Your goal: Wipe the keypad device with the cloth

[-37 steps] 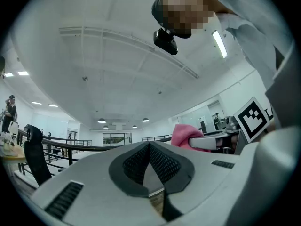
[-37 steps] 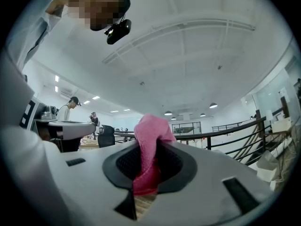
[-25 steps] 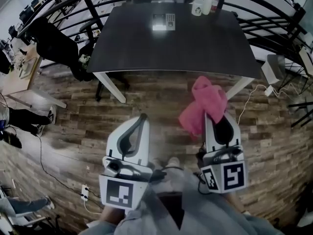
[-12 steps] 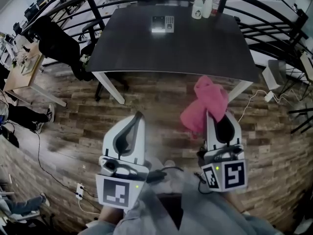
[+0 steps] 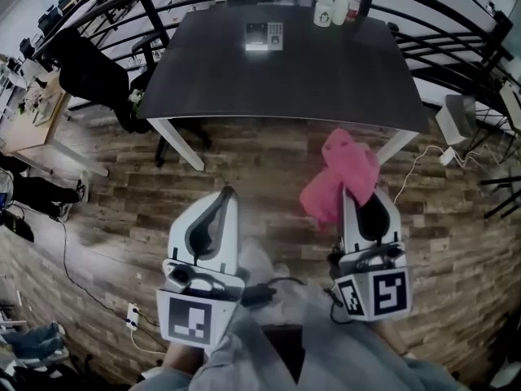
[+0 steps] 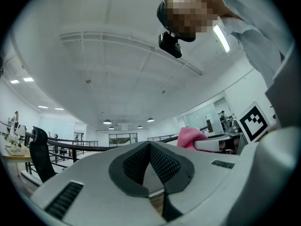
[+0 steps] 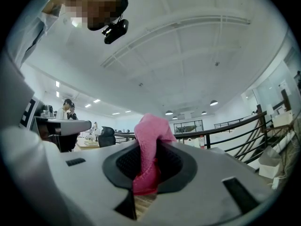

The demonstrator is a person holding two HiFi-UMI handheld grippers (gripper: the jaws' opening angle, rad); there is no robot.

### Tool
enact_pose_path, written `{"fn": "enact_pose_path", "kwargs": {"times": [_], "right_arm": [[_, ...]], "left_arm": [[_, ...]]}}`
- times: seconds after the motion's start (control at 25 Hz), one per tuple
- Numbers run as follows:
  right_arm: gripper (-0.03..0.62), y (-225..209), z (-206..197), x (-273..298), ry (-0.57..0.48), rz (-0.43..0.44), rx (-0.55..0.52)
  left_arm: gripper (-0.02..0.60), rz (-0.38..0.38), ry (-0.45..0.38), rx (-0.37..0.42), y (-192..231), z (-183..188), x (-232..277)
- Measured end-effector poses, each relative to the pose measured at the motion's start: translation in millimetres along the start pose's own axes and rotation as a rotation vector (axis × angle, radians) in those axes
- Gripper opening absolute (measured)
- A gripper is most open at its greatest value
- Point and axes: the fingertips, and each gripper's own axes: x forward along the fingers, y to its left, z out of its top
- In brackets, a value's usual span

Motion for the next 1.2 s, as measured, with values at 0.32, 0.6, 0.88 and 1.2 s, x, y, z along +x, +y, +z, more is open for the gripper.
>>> {"fn": "enact_pose_path", "kwargs": {"times": [0.32,0.6,0.88,1.2], "right_arm": [[0.071,-4.0,-7.4,12.0,0.008,-0.016,-0.005],[0.071,-5.2,-15.2,39.5,0.017,-0.024,-0.023],[0.071,-17.5,-15.2,89.3,0.026,-0.038,-0.016],[0.071,-22.7,-18.3,150.1,0.047,-0.050,-0.014]], "left_arm": [[0.005,-0.001,0.000,-0.002,12.0,-10.0,12.6],[0.005,-0.023,-0.010,-0.015,28.5,-21.0,39.1],[0.005,-0.043,-0.008,-0.028,53.9,-27.0,86.6],[0.005,-0.063,0.001,-0.041,93.1,-36.3,136.5]]}}
